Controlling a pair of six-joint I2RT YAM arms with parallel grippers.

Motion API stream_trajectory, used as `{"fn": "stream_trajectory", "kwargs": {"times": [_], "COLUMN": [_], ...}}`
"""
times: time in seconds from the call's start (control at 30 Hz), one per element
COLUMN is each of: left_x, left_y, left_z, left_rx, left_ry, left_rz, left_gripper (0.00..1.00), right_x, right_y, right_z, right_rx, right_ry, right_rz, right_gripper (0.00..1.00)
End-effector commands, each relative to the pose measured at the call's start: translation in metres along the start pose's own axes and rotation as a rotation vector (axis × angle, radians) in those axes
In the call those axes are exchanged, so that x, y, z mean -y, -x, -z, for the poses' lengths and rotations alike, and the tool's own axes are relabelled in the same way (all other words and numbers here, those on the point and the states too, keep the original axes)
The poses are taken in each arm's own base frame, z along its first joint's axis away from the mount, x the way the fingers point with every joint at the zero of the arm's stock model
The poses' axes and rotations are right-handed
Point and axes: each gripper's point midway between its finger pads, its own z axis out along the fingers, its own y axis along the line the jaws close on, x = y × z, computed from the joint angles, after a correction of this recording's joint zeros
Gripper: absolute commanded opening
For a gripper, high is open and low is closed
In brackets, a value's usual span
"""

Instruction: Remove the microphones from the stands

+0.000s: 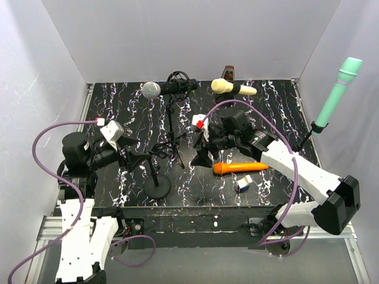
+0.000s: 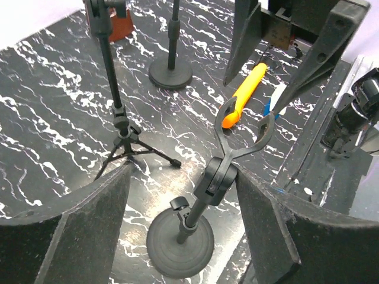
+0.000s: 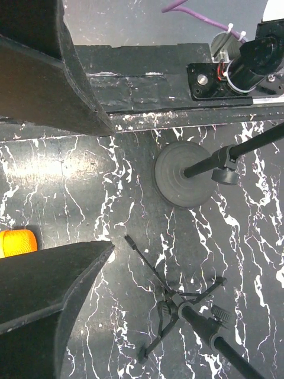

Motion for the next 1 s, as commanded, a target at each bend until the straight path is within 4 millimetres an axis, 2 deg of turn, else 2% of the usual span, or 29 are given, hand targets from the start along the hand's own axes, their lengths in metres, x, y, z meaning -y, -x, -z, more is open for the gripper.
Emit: {"fn": "stream_trajectory", "kwargs": {"times": [0.0,0.07,0.17,0.27,0.33,0.4,0.53,0.67,0.8,0.97], "left_x": [0.002,0.005,0.009,0.027,0.042,0.06,0.072,0.079,0.079,0.076], "left_y": [-0.001,-0.003,-0.004,-0.003,-0.001,0.001,0.002,0.007,0.004,-0.011], "left_z": [-0.002,-0.006,-0.011,-0.013,-0.013,-0.013,-0.018,-0.024,-0.029,-0.037], "left_rx": [-0.022,-0.026,-0.025,0.006,0.025,0.04,0.051,0.065,0.072,0.055], "left_ry": [-0.034,-0.081,-0.156,-0.31,-0.427,-0.55,-0.669,-0.749,-0.76,-0.757], "left_rz": [0.035,0.058,0.057,0.022,0.026,0.024,0.007,-0.022,-0.074,-0.085], "left_gripper": [0.69,0.65,0.49,0.33,0.19,0.0,0.0,0.0,0.0,0.0], "right_x": [0.001,0.006,0.01,0.002,-0.005,-0.014,-0.021,-0.041,-0.04,-0.034], "right_y": [0.028,0.026,0.018,0.008,0.002,-0.001,-0.007,-0.012,-0.023,-0.029], "right_z": [0.001,0.0,-0.004,-0.01,-0.012,-0.014,-0.02,-0.027,-0.041,-0.059], "right_rx": [0.064,0.053,0.026,0.001,-0.012,-0.022,-0.029,-0.016,-0.004,-0.002], "right_ry": [-0.016,-0.043,-0.052,0.012,0.063,0.122,0.191,0.342,0.369,0.408], "right_rz": [0.021,0.012,0.003,-0.003,-0.017,-0.024,-0.042,-0.048,-0.066,-0.11], "right_gripper": [0.77,0.77,0.77,0.77,0.77,0.76,0.72,0.7,0.72,0.71]}}
